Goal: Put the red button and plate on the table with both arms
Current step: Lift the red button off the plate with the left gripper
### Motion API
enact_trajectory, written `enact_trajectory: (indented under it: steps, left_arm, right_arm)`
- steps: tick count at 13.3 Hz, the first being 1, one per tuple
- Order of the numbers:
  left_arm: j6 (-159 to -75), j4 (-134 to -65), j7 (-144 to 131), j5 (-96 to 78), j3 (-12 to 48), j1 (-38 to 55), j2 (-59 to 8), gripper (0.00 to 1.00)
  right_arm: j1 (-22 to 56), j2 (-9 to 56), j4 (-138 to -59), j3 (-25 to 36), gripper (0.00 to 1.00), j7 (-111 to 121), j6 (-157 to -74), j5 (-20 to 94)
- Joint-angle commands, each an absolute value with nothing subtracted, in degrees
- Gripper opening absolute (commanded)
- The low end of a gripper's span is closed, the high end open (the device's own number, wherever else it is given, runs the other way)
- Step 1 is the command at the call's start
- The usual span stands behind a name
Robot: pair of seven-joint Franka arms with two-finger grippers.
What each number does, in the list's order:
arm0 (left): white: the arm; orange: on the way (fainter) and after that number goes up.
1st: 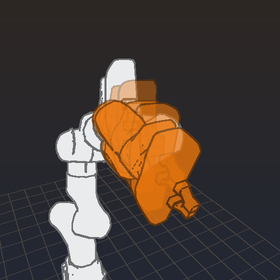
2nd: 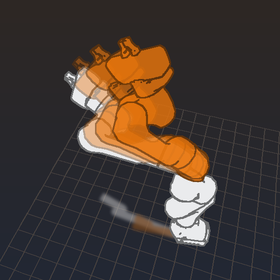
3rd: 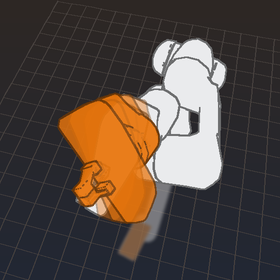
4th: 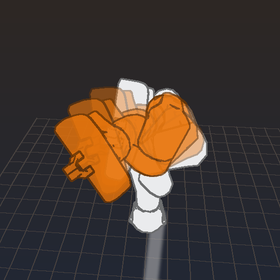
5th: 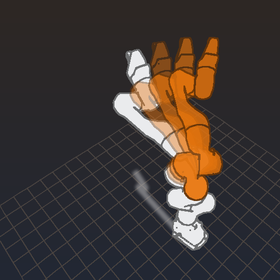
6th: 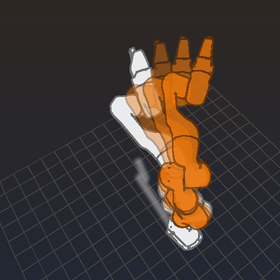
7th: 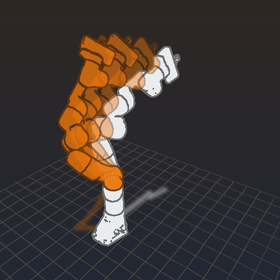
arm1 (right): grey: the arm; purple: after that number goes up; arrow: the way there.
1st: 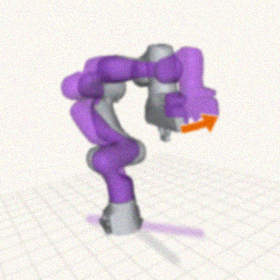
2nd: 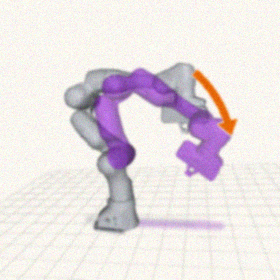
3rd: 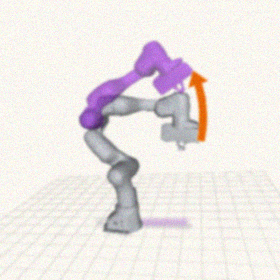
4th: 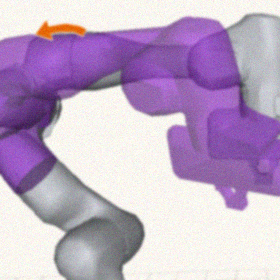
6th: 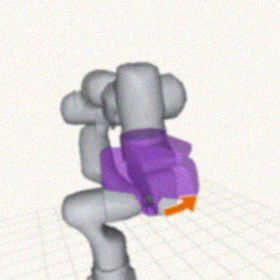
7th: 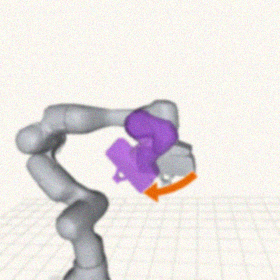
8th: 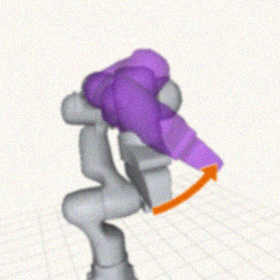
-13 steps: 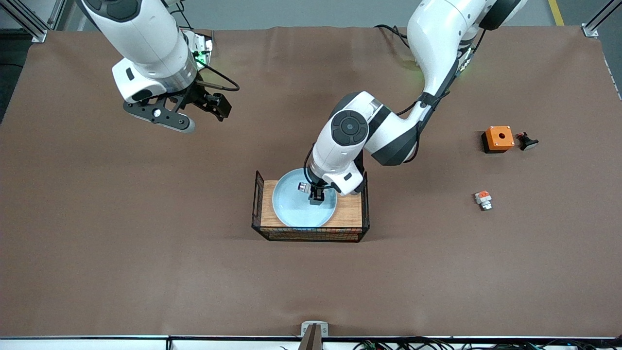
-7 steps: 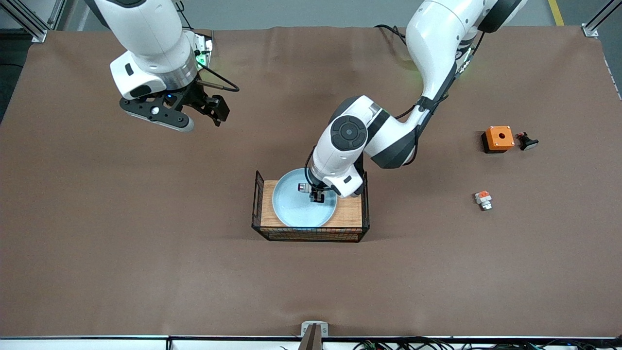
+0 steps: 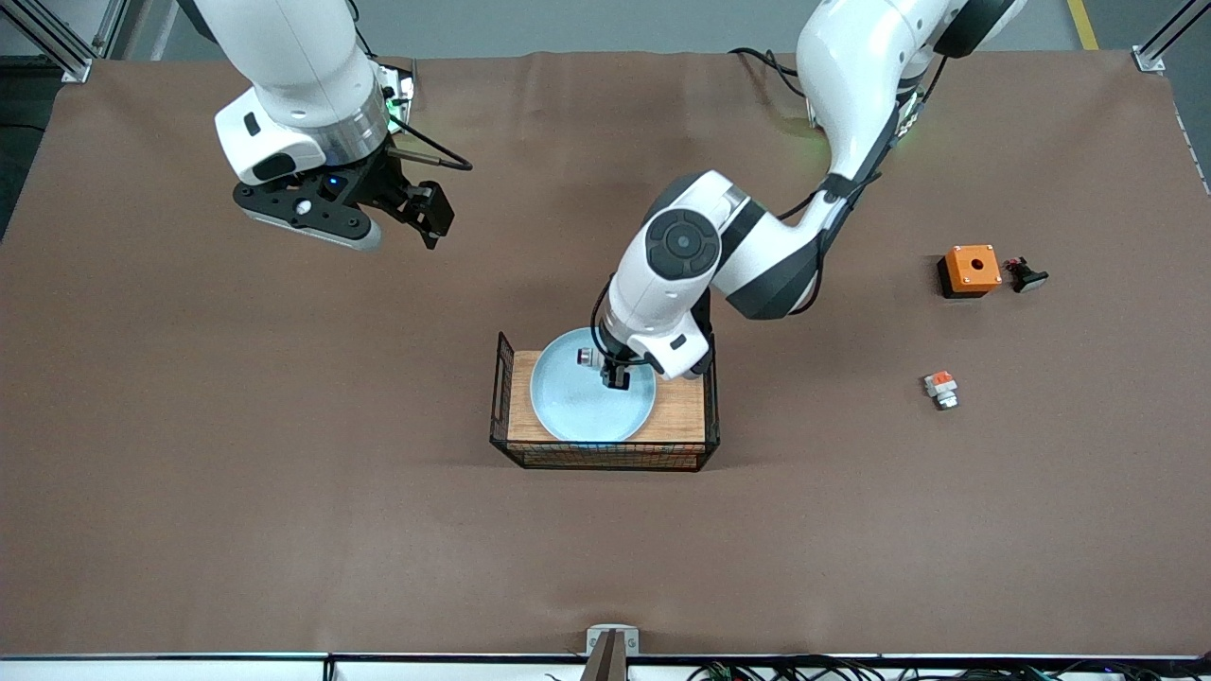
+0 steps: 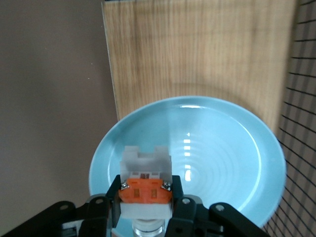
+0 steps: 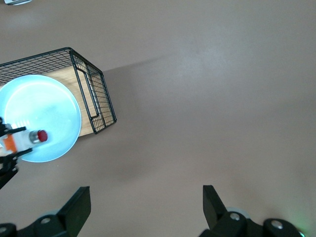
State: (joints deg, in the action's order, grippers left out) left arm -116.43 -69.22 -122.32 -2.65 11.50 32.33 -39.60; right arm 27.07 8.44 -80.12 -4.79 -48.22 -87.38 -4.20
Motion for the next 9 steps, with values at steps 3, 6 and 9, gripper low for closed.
enact_trajectory:
  steps: [3, 6, 9]
  left_arm:
    - [-105.9, -70.3, -110.3, -3.2, 10.8, 28.8, -28.8, 0.01]
    - [-101.4, -71.5, -94.7, -3.1, 10.8, 23.2, -23.0, 0.01]
    - [-94.1, -72.0, -75.5, -3.1, 10.8, 15.5, -21.8, 0.00]
  right_arm:
    - [29.0, 8.4, -81.2, -4.9, 1.00, -56.9, -87.6, -3.6]
    - [33.6, 8.4, -84.2, -4.9, 1.00, -72.6, -91.7, -3.4]
    - [36.6, 9.1, -87.1, -4.9, 1.00, -89.4, -97.5, -3.3]
